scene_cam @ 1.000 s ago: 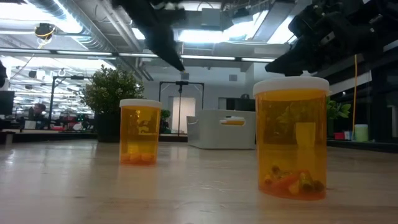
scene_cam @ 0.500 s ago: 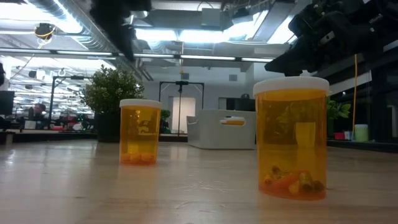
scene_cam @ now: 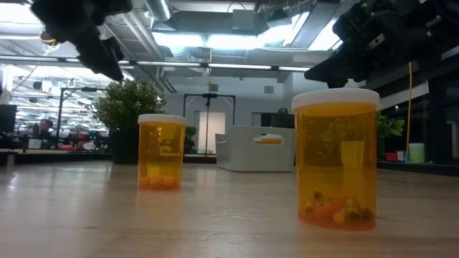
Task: Pick and place pill bottles into a basket
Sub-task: Put the orange pill bottle into the gray bin
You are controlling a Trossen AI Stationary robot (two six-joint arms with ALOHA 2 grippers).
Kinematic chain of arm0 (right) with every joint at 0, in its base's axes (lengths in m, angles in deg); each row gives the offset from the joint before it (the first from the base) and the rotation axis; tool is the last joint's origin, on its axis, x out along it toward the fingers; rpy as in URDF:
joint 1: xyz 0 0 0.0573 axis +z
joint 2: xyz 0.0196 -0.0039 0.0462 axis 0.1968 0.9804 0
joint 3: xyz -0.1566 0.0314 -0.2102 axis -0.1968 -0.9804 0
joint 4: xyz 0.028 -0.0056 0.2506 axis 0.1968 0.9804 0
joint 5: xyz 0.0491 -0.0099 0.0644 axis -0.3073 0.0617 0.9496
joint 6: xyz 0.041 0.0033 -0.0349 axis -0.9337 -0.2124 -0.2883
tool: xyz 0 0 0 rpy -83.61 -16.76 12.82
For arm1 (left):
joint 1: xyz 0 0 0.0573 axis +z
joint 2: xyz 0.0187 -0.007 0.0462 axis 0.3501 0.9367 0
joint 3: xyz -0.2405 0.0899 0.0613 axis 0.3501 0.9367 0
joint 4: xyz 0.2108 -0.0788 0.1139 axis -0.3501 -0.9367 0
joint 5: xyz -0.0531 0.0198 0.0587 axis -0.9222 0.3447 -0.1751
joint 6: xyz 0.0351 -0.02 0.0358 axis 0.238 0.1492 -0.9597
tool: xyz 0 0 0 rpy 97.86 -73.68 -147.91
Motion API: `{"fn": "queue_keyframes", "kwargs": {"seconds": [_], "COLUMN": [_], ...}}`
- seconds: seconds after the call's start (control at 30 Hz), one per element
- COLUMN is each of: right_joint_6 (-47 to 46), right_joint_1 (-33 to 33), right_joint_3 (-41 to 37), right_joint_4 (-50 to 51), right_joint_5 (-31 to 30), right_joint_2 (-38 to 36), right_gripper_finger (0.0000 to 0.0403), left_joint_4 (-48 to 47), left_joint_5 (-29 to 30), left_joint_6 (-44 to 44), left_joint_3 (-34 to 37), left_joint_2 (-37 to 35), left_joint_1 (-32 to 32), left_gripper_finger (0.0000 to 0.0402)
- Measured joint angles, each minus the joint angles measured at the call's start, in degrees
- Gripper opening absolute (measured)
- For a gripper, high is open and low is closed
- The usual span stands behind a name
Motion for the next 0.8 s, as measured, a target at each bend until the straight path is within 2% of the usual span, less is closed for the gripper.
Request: {"fn": "queue_keyframes", "kwargs": {"seconds": [0.33, 0.53, 0.8], "right_joint_6": [-2.1, -4.5, -4.5], "right_joint_1": [0.0, 0.0, 0.0], "right_joint_3": [0.0, 0.0, 0.0], "right_joint_4": [0.0, -0.3, -0.4], "right_joint_5": [0.0, 0.0, 0.0], "right_joint_2": [0.0, 0.0, 0.0], "right_gripper_finger": [0.0018, 0.0018, 0.0018], "left_joint_4": [22.0, 24.9, 27.0], "left_joint_5": [13.7, 15.2, 18.5], "left_joint_6": [0.6, -0.9, -4.5], "left_joint_3": [11.3, 12.2, 12.2], "left_joint_2": [1.5, 3.9, 7.2], "left_joint_1": [-10.3, -12.7, -12.8], "left_gripper_finger": [0.0216, 0.0217, 0.0217]}}
